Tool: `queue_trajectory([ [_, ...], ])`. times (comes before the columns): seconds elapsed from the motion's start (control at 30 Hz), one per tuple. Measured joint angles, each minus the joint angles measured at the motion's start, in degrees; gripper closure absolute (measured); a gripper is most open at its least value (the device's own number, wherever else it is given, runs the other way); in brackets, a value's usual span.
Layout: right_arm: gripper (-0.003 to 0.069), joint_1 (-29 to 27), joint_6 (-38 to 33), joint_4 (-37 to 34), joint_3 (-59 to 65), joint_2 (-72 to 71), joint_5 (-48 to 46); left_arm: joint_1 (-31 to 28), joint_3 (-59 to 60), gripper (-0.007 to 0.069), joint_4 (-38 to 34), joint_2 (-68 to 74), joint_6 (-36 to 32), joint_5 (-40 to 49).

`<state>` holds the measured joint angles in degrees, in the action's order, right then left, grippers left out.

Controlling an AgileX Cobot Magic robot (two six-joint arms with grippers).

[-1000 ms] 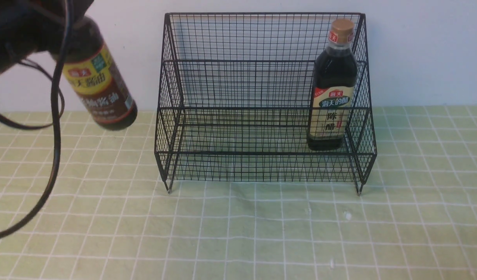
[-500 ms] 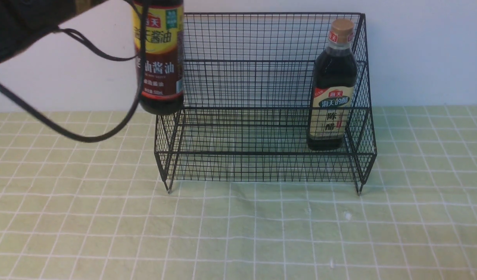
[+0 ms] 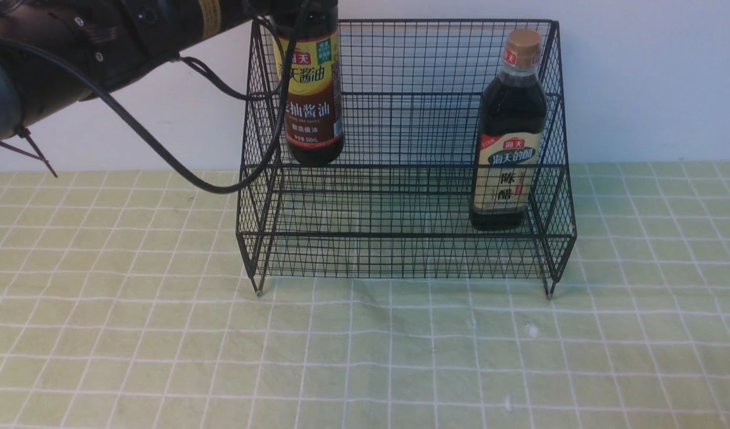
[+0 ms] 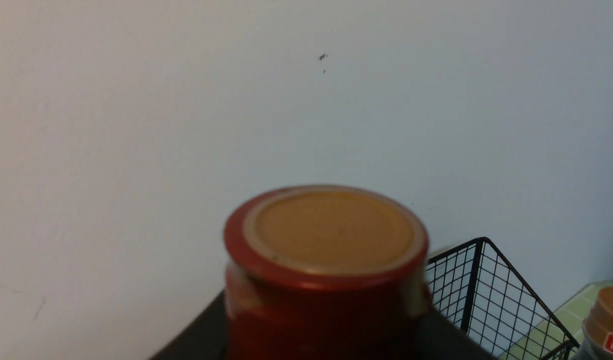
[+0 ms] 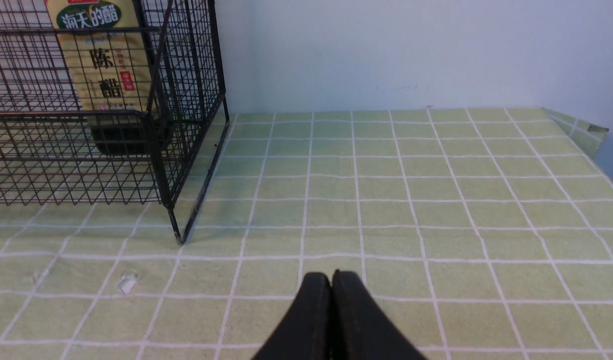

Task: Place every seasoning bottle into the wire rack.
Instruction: Use the left arm to put the condiment bottle back on the shelf

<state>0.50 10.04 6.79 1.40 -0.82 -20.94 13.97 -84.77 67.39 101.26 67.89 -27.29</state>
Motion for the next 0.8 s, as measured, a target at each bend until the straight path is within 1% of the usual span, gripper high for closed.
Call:
queue_trajectory([
  [0.1,0.0673,0.0,0.0,0.0,0.0,0.0,0.0,0.0,-0.6,0.0375,2.3,0.7,1.7,-0.7],
  [0.27,0.0673,0.0,0.0,0.0,0.0,0.0,0.0,0.0,-1.1,0.0375,4.7,0.8,2.1,-1.5],
  [0.43,0.0673,0.0,0.0,0.0,0.0,0.0,0.0,0.0,-1.7,0.0375,4.5,1.0,0.7,-1.7],
  [0.6,0.0673,0.0,0.0,0.0,0.0,0.0,0.0,0.1,-0.7,0.0375,4.8,2.8,-3.2,-0.9],
  [0.7,0.0673,0.0,0.0,0.0,0.0,0.0,0.0,0.1,-0.2,0.0375,3.5,3.6,-4.9,0.2],
  [0.8,0.0673,0.0,0.0,0.0,0.0,0.0,0.0,0.1,-0.2,0.0375,2.4,3.6,-5.2,0.2],
])
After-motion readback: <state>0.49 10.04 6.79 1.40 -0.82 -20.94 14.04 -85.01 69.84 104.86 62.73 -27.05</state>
